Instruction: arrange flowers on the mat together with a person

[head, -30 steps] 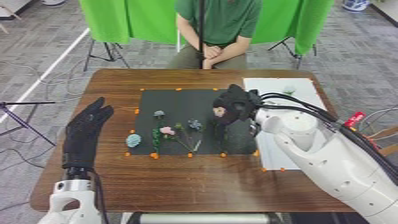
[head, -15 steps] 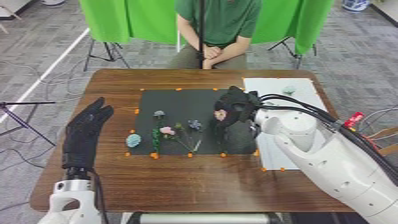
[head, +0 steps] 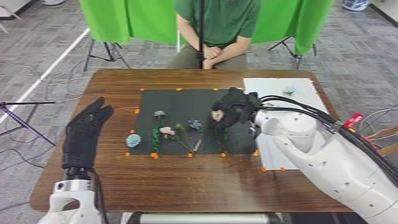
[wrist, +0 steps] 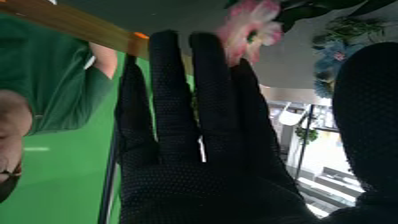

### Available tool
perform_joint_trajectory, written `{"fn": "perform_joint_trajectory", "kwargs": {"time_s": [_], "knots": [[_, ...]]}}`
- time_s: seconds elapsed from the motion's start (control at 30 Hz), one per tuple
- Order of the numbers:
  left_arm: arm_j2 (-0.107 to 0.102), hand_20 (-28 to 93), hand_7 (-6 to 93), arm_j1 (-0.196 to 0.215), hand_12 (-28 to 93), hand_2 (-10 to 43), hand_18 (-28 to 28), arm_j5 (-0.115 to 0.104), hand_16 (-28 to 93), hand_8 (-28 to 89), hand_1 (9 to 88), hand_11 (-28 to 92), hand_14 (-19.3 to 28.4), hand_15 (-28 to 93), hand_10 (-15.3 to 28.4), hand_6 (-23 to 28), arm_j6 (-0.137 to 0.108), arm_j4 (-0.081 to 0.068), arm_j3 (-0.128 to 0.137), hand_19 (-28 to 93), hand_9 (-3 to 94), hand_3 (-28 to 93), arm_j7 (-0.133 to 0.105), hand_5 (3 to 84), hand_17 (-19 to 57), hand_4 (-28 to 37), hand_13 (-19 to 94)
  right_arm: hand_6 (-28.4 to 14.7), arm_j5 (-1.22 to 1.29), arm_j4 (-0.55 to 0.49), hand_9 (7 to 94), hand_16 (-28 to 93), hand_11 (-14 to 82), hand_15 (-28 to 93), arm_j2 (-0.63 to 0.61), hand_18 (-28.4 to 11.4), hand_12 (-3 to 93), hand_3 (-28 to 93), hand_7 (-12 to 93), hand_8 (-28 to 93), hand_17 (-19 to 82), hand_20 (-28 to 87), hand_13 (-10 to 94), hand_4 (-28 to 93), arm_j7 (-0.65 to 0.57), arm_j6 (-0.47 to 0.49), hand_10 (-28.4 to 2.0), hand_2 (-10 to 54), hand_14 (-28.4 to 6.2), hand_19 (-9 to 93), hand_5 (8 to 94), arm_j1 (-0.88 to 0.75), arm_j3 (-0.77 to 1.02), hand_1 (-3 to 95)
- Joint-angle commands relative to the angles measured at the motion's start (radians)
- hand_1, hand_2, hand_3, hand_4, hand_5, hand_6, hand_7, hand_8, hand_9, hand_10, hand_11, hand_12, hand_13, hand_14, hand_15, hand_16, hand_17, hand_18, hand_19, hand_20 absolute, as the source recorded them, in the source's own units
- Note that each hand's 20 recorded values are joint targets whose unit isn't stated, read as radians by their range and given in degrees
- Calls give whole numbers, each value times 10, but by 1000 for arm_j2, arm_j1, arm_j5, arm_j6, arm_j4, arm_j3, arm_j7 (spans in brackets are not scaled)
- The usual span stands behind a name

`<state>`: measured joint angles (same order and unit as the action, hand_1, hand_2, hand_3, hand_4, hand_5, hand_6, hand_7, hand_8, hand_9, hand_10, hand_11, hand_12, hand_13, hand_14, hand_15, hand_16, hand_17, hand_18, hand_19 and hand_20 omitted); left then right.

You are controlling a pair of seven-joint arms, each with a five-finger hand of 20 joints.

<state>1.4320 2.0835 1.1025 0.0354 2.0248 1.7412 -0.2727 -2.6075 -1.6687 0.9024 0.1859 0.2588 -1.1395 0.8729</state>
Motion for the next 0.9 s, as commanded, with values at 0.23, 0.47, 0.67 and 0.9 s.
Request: {"fn": "perform_joint_trajectory", "kwargs": {"time_s": [0.23,0.47,0.67,0.9], "knots": [[4,161,95,12,151,-74,100,1,3,-52,310,155,147,101,124,30,3,0,4,16,451,644,6,457,65,-165,355,-42,-20,-10,511,270,62,159,-5,-137,114,759,128,-117,249,353,500,-230,-5,5,-120,-93,-114,175,620,-10,4,257],[1,161,95,8,151,-76,100,1,3,-52,309,154,147,101,124,30,5,-1,4,16,450,647,9,458,65,-164,355,-47,-13,-11,633,268,92,158,-10,-137,123,761,123,-115,247,344,509,-233,-19,-17,-129,-80,-113,183,494,-21,-3,255],[1,161,95,10,151,-74,100,1,3,-52,310,155,147,101,124,31,4,0,4,16,451,645,9,458,65,-166,355,-25,-17,-11,695,268,156,165,-7,-136,155,761,136,-112,246,342,523,-237,-34,-16,-126,-66,-113,186,444,-16,-2,255],[4,161,94,9,151,-74,100,2,3,-52,311,156,147,102,124,31,3,0,4,16,451,645,4,458,65,-166,354,-1,-16,-14,607,269,102,160,2,-137,149,759,150,-121,240,343,515,-233,-68,-71,-133,-42,-122,198,424,-9,25,245]]}}
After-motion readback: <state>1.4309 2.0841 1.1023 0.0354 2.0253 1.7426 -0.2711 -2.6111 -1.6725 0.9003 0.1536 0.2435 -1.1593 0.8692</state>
